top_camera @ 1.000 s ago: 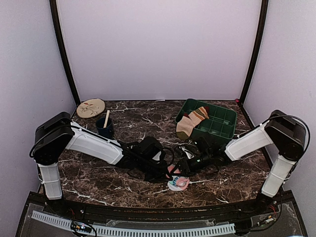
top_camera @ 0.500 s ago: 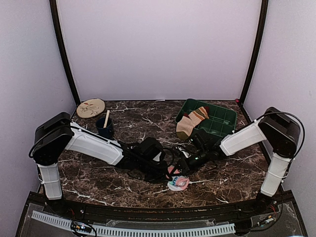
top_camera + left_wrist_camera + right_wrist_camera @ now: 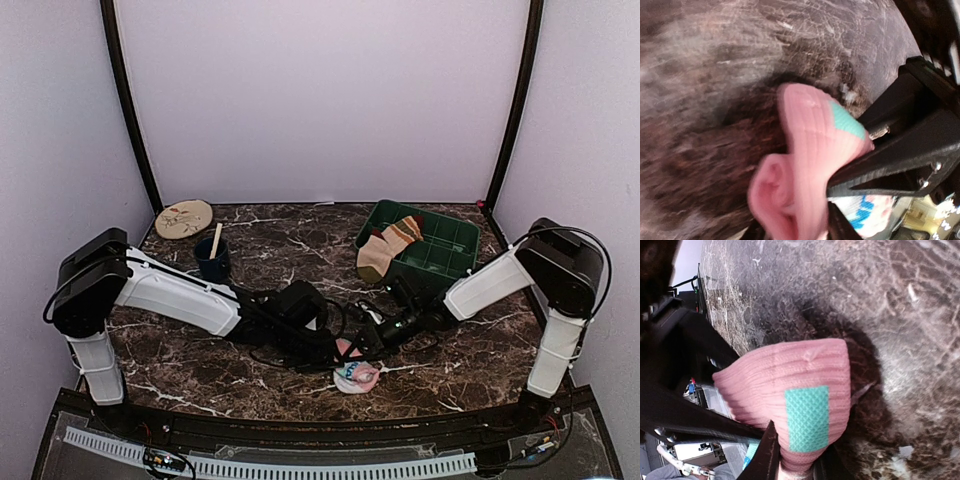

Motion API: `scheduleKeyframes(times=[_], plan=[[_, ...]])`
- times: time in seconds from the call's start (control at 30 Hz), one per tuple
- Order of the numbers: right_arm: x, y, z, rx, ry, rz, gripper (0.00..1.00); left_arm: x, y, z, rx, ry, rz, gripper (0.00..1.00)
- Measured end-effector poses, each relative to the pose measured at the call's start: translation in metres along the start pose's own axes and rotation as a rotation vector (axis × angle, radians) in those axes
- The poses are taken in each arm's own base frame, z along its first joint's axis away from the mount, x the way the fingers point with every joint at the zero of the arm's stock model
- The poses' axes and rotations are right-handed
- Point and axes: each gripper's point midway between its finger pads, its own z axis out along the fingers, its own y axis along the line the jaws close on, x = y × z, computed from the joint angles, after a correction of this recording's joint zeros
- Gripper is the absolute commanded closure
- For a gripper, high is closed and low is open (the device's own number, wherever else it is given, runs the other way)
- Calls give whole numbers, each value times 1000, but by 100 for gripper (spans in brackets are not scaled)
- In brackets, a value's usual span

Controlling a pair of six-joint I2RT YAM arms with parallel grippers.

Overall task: Roll the socks
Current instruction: Roll the sock at the center of the board, then pick up the sock from the center of the board, then place the sock in the storage box.

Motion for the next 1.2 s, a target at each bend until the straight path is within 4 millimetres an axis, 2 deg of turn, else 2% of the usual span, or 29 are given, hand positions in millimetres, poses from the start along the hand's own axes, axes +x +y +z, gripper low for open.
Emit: scheduleKeyframes(times=[0.13, 0.23, 0.4, 0.57, 0.7, 0.8, 0.9, 1.03, 1.13, 1.2], plan=[[4, 2, 0, 3, 10, 17, 100, -6, 12, -20, -57, -63, -4, 49], [8, 2, -2, 14, 20, 35, 100, -16, 21, -45, -90, -124, -19, 47], [11, 2, -9, 52, 19, 62, 100, -37, 17, -78, -81, -218, -31, 47], [10, 1, -19, 113, -8, 82, 100, -50, 28, -87, -105, -247, -49, 47], [0, 3, -32, 179, -52, 89, 100, -62, 38, -92, -121, -257, -61, 46], [-21, 12, -45, 218, -109, 75, 100, -77, 42, -98, -119, -274, -70, 46], [-54, 30, -68, 251, -206, 41, 100, -103, 35, -105, -96, -303, -70, 46], [-107, 60, -118, 297, -385, -18, 100, -145, 24, -114, -64, -343, -60, 46], [-139, 74, -155, 352, -508, -56, 100, -173, 18, -117, -44, -366, -47, 46], [-159, 72, -188, 423, -603, -65, 100, -187, 17, -117, -36, -374, -45, 46]])
